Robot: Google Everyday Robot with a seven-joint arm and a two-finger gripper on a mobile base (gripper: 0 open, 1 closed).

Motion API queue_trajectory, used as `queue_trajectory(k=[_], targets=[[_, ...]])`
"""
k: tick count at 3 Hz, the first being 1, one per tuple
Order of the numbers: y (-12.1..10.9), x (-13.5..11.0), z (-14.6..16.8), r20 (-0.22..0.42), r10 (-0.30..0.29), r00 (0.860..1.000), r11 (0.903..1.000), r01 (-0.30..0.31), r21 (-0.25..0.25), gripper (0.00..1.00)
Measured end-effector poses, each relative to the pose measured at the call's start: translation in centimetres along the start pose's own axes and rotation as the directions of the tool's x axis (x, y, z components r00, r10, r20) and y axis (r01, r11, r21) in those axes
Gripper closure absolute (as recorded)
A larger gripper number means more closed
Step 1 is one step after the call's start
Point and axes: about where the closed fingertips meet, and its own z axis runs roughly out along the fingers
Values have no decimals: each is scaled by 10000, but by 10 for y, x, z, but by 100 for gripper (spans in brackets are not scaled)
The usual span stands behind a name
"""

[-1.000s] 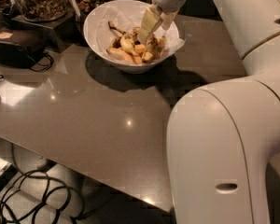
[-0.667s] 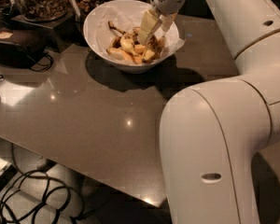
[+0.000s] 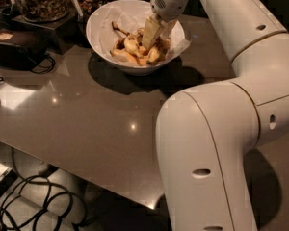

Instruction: Pick banana from white bowl

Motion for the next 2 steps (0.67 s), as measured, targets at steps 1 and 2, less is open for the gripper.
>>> queue_trajectory(k=[1, 2], targets=[[1, -2, -2, 83, -161, 9998, 9999, 161, -5, 77], [3, 7, -25, 494, -635, 9968, 9980, 638, -31, 99]])
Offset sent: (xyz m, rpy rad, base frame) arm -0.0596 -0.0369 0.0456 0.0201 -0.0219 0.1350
